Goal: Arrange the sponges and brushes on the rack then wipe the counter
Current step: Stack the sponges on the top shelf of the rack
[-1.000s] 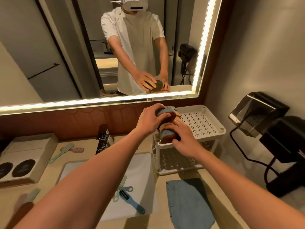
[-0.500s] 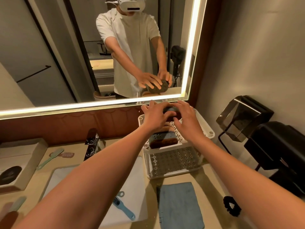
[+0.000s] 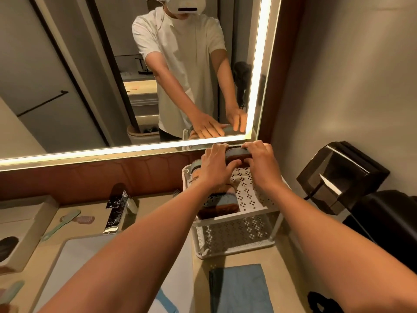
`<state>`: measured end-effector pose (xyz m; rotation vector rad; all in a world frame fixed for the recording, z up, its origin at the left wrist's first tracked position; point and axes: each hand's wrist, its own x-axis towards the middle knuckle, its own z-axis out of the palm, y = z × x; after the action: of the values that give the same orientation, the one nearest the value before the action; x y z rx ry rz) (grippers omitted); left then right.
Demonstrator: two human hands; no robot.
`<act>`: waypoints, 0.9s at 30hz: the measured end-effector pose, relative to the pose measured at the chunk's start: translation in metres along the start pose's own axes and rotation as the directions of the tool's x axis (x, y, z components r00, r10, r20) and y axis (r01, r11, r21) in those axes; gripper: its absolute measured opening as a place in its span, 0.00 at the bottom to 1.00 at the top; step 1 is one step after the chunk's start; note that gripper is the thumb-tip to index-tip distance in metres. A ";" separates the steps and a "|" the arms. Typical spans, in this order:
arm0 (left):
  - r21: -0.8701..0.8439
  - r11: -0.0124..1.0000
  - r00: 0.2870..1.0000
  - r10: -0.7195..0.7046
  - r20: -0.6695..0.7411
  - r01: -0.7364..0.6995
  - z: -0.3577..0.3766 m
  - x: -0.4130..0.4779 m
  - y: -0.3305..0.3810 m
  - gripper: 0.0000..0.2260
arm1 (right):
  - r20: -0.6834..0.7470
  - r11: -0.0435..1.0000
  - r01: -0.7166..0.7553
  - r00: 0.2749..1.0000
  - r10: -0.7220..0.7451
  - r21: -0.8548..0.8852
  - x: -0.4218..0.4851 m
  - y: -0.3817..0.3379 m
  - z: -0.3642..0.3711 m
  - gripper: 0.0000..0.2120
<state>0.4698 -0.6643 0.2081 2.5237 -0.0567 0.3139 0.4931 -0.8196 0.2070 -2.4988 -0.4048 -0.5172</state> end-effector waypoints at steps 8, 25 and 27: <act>0.203 0.979 0.996 -0.019 0.086 0.001 0.003 -0.001 -0.014 0.24 | 0.059 0.999 -0.037 0.998 0.039 -0.035 0.009 0.004 0.020 0.19; 0.276 0.961 0.990 -0.006 0.140 -0.033 0.004 -0.003 -0.017 0.23 | 0.104 0.992 -0.090 0.990 0.099 -0.093 0.008 0.011 0.039 0.17; 0.296 0.955 0.988 -0.011 0.153 -0.035 0.005 -0.003 -0.018 0.23 | 0.106 0.991 -0.091 0.989 0.101 -0.098 0.008 0.011 0.040 0.18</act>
<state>0.4702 -0.6517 0.1937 2.8453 -0.0912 0.1393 0.5154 -0.8040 0.1746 -2.6302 -0.3066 -0.3676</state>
